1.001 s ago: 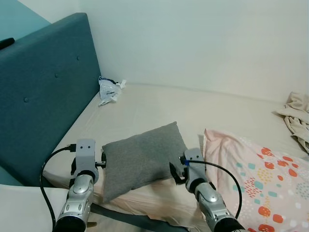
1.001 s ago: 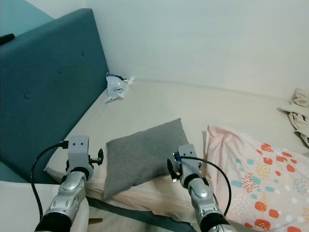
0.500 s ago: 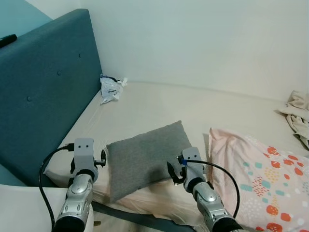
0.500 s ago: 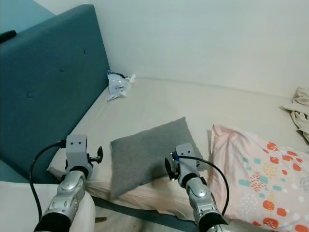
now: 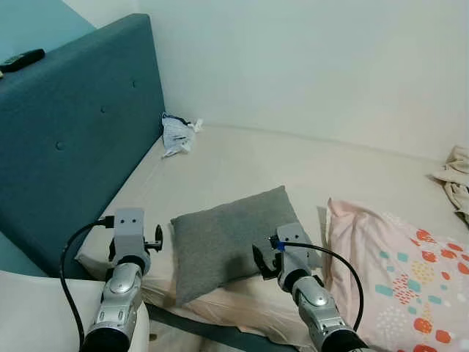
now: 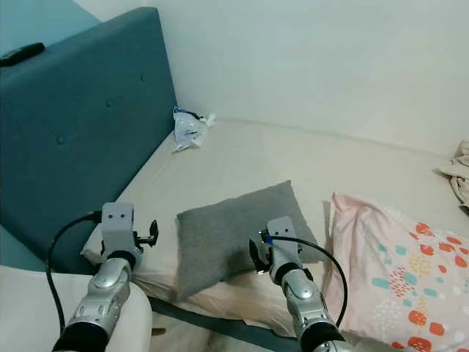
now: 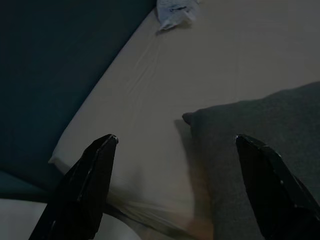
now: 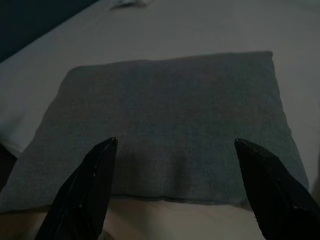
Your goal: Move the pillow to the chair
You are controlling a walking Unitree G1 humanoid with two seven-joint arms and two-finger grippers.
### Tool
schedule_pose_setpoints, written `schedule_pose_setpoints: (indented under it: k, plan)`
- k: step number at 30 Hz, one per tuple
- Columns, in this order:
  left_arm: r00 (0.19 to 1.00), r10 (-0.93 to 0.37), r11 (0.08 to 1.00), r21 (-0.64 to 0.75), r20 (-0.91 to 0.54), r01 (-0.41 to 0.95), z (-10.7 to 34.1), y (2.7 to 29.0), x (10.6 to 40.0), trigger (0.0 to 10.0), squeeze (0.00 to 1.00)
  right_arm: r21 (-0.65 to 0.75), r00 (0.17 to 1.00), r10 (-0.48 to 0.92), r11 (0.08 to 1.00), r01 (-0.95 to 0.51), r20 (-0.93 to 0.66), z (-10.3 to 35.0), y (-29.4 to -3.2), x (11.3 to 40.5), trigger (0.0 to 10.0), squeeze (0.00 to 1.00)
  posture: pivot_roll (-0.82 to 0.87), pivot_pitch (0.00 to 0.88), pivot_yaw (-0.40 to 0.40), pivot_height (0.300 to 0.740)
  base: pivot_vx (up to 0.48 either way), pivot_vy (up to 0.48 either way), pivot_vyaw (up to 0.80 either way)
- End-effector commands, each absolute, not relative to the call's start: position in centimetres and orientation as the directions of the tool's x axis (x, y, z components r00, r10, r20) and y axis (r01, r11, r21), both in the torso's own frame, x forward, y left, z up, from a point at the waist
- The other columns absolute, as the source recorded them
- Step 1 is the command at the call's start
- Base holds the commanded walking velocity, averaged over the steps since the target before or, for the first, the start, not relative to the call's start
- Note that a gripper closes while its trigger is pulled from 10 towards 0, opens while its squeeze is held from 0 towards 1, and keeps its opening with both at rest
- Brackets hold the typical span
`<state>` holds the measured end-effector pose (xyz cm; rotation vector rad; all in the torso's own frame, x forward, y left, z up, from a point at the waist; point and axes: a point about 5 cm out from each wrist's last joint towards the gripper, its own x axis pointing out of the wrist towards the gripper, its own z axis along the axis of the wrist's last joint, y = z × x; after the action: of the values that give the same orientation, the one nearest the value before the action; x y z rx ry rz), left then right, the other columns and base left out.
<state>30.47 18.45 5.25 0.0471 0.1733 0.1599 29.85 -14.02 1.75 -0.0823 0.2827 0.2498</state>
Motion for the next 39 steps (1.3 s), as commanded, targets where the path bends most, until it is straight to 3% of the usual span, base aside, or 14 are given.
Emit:
schedule_pose_setpoints:
  k: [1,21,28,39]
  plan:
    - [0.969,0.152,0.986,0.093,-0.193,-0.136,5.0,18.2,30.6,10.0,0.0,-0.017,0.928,0.231,0.969,-0.247,-0.291,2.0,-14.0,30.2,10.0,0.0,0.02,0.063,-0.006,0.73,0.0,0.0,0.0]
    - [0.967,0.142,0.989,0.06,-0.213,-0.132,5.7,18.9,32.0,10.0,0.0,-0.099,0.934,0.265,0.95,-0.295,-0.24,4.7,-14.5,32.7,10.0,0.0,0.02,0.079,-0.017,0.635,0.0,0.0,0.0]
    - [0.966,0.134,0.991,0.037,-0.22,-0.129,5.8,19.1,32.2,10.0,0.0,-0.111,0.937,0.265,0.949,-0.296,-0.229,5.2,-14.4,33.1,10.0,0.0,0.03,0.082,-0.018,0.635,0.0,0.0,0.0]
    - [0.956,-0.09,0.984,-0.172,-0.278,0.043,6.7,18.2,33.7,10.0,0.0,-0.088,0.949,0.255,0.957,-0.275,-0.187,6.5,-14.9,34.1,10.0,0.0,0.04,0.137,0.002,0.6,0.0,0.0,0.0]
